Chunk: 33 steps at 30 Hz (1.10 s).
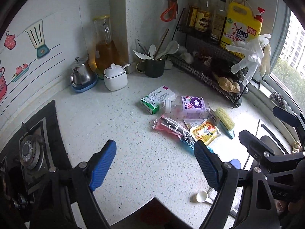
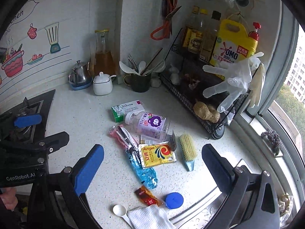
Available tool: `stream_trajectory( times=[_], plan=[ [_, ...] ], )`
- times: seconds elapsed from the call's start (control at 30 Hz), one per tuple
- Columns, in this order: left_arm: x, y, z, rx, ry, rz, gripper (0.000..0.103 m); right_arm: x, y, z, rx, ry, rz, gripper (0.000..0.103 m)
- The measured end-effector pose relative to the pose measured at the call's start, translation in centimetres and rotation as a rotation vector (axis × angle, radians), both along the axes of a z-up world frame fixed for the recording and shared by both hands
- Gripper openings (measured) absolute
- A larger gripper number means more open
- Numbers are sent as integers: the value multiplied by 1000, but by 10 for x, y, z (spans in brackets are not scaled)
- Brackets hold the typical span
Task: Collect trash
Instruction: 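Grasp the grape juice bottle with the right gripper while the left grasps the medicine box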
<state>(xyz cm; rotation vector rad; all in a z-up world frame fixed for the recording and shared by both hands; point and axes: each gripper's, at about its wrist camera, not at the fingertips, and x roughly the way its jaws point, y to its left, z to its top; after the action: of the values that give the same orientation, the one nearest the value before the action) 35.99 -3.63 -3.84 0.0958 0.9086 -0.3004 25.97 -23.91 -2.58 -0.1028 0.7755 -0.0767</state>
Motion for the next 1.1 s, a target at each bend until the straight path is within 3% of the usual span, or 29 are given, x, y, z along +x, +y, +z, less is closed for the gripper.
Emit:
stream_trajectory(
  times=[0.43,0.67,0.97,1.1],
  plan=[
    [98,-16,-76,33,154,87,82,110,-16,-67,-56,212,157,102],
    [139,-22,-118,47,213,55,82,152,-17,-109,-115,335,211,102],
    [164,-30,-138,94,217,10,82,184,-8,-137,-231,453,414,102],
    [169,-31,-142,100,226,-8,82,187,-5,-145,-191,492,466,99]
  ],
)
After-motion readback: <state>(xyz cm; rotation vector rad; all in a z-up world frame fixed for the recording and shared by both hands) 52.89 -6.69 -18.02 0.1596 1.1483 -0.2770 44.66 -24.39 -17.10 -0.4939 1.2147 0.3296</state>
